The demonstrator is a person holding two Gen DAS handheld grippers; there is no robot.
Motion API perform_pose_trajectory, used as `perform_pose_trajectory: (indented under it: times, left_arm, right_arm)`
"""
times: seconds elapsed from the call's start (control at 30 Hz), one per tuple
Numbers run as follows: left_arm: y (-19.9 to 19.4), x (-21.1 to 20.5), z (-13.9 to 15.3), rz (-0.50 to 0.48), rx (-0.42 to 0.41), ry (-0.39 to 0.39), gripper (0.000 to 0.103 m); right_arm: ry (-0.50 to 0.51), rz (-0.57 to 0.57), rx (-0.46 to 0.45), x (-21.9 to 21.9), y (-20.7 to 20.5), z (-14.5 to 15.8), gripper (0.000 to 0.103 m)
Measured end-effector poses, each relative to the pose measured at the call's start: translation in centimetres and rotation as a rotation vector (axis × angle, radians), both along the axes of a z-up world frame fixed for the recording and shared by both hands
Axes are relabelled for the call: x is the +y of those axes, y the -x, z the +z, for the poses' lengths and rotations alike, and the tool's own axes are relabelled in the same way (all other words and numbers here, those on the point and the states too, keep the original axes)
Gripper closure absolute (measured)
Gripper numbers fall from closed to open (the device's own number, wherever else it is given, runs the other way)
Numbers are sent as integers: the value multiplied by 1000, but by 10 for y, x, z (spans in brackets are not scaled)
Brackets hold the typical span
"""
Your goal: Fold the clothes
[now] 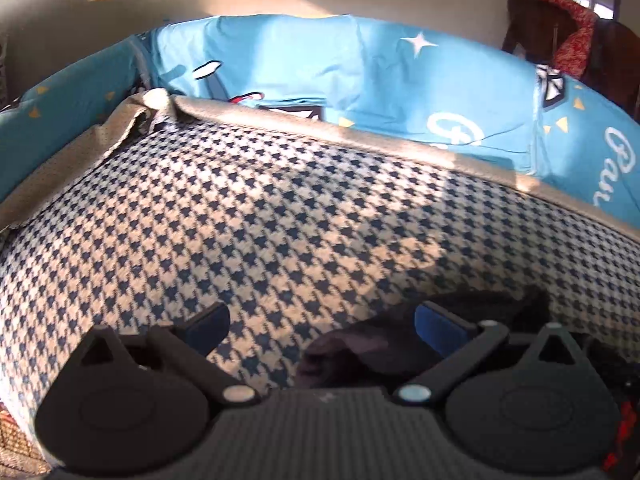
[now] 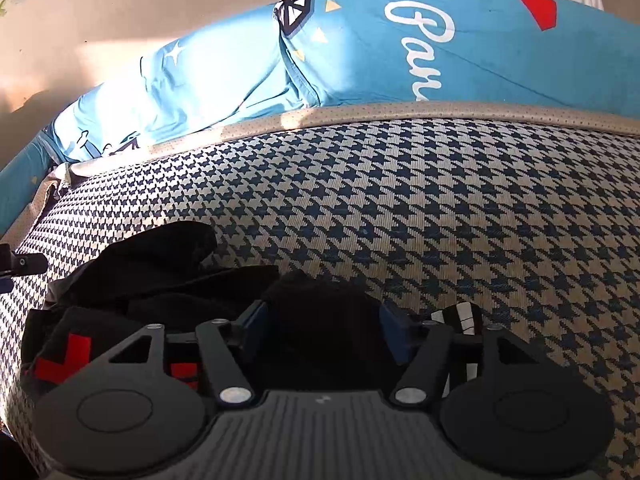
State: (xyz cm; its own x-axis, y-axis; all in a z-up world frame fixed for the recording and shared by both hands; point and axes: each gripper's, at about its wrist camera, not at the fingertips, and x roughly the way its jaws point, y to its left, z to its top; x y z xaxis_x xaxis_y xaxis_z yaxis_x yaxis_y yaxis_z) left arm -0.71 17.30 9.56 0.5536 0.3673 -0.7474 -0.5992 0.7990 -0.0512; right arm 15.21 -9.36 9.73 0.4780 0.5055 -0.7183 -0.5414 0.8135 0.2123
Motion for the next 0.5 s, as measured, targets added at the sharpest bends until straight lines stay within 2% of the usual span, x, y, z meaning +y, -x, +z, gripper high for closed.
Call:
perform_pose_trajectory:
  times: [0.13,0.23,0.3,0.4,0.5]
  left_arm:
    - [-8,-21,2,-132,-35,46,0]
    - [-15,-36,-5,-212,-18,54,0]
    - [-18,-44,-9,-257,3,62,0]
    - [-19,-53,-13,-317,18,83,0]
    - [-17,-58,-14,-379,30,98,0]
  right_arm:
    - [-9,33,29,4,-2,-7,35]
    - [9,78,10,7,3,-9,34]
    - [25,102,-5,9,6,-11,39]
    - [55,117,-36,8,9,-13,54]
    - [76,103,-58,4,9,-14,82]
